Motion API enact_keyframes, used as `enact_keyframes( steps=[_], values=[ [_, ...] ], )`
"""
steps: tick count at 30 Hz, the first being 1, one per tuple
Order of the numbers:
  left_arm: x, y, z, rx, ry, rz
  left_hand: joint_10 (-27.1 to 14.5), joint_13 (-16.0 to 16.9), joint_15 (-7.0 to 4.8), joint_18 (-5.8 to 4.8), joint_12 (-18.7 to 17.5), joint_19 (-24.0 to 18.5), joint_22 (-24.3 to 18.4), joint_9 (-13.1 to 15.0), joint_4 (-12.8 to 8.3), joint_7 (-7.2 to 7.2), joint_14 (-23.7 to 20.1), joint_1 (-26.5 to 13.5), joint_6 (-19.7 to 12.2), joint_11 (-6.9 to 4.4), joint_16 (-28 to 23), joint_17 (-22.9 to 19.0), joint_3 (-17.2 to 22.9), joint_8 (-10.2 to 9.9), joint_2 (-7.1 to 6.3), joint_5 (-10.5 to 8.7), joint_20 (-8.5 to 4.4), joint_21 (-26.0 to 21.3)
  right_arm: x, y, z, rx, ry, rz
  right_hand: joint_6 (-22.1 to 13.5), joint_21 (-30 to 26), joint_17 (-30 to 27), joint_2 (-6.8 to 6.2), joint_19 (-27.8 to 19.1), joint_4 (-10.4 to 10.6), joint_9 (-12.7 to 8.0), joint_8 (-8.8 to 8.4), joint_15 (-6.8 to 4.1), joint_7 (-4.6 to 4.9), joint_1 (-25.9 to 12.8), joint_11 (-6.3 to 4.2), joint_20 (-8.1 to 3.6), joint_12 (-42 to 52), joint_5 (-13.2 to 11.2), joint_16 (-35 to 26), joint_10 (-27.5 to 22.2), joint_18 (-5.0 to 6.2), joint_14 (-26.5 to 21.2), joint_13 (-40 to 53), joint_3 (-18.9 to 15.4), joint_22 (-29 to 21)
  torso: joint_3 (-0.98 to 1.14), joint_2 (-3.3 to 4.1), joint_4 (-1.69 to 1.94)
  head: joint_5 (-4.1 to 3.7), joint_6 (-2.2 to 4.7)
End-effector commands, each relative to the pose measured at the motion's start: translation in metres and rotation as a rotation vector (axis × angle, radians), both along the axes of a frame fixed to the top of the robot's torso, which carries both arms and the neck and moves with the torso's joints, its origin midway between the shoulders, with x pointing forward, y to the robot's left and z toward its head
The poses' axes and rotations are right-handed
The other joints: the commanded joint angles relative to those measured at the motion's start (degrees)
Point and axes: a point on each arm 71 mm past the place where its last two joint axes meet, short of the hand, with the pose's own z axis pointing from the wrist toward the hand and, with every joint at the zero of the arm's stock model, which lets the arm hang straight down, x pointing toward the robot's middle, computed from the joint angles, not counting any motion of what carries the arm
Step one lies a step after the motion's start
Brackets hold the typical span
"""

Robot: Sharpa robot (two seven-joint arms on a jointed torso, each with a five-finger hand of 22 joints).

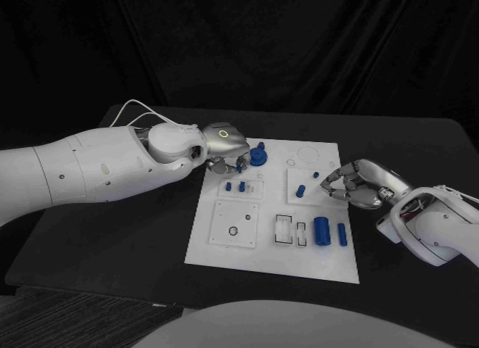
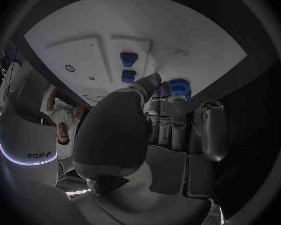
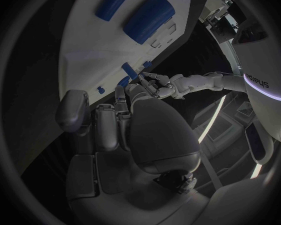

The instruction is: Assemble the parts on the task board

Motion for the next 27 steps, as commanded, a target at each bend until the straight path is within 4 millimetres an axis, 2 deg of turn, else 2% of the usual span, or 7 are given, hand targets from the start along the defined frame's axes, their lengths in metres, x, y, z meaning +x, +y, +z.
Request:
enact_keyframes(
  steps=[1,27],
  values=[
    [-0.0008,-0.0009,-0.0023,0.004,0.015,0.003,1.33,0.11,-0.18,-1.44,-0.47,0.67,12.54,2.72,-0.7,0.58,-0.37,-0.75,2.38,-0.46,-0.8,-0.35,2.57,1.45,1.15,-0.13,0.04,0.03,-0.0005,-0.0011,-0.0015,-0.009,0.009,-0.01,-0.28,-0.88,1.54,-0.2,-0.33,0.05,0.92,0.87,-0.15,-0.29,0.91,-0.42,-0.02,-3.04,1.14,-1.59,2.65,-0.11,3.06,7.09,1.95,8.24,0.0,0.01,0.04,-0.06,0.0],
    [0.0003,-0.0041,-0.0092,0.008,0.024,0.005,1.38,0.05,-0.24,-1.36,-0.98,0.45,12.45,2.63,-1.12,0.72,-0.71,-0.34,1.95,-0.27,-1.29,-1.27,2.92,1.01,1.23,0.14,0.02,-0.3,-0.0012,-0.0018,-0.0012,-0.009,0.01,-0.01,-0.43,-0.99,1.46,-0.21,-0.37,0.01,0.91,0.8,-0.12,-0.23,0.98,-0.36,0.0,-3.07,1.15,-1.67,2.64,-0.1,3.03,7.08,2.08,8.21,-0.01,0.01,-0.02,-0.15,0.0]
  ],
)
